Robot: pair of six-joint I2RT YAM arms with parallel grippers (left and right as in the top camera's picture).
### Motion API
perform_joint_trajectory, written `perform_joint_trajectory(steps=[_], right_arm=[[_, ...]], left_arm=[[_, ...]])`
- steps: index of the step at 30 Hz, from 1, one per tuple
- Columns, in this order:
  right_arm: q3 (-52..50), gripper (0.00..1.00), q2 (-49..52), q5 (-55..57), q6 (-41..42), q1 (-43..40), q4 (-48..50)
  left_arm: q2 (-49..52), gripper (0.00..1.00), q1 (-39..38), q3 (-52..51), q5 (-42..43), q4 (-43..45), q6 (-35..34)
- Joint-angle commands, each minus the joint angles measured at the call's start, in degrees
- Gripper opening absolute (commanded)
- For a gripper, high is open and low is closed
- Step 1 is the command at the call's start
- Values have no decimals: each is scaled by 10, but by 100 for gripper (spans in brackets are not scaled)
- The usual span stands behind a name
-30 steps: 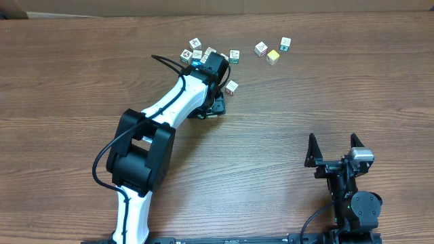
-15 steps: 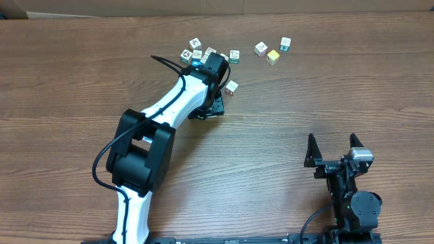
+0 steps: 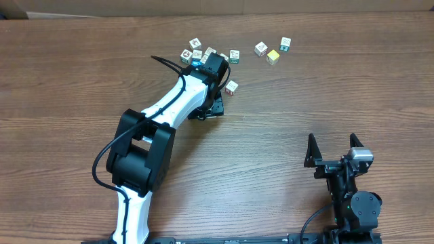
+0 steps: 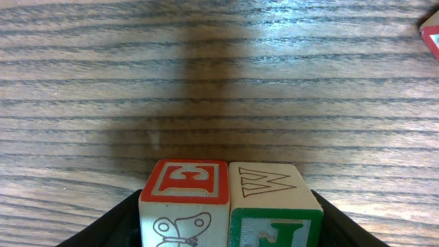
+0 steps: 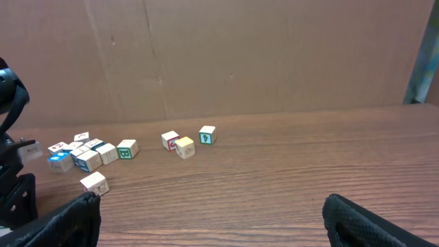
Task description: Form a horizontal line
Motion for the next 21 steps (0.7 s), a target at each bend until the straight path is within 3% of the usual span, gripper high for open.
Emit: perform_joint_trajectory(steps=[1, 9, 16, 21], right_arm=[[-6, 100, -6, -2, -2, 4, 1], [-6, 100, -6, -2, -2, 4, 1], [-6, 100, -6, -2, -2, 4, 1], [-6, 100, -6, -2, -2, 4, 1]], left_arm=[[14, 60, 2, -6, 6, -6, -1], [14, 64, 2, -6, 6, -6, -1], [14, 80, 2, -6, 6, -6, -1], [14, 97, 2, -5, 5, -5, -1]])
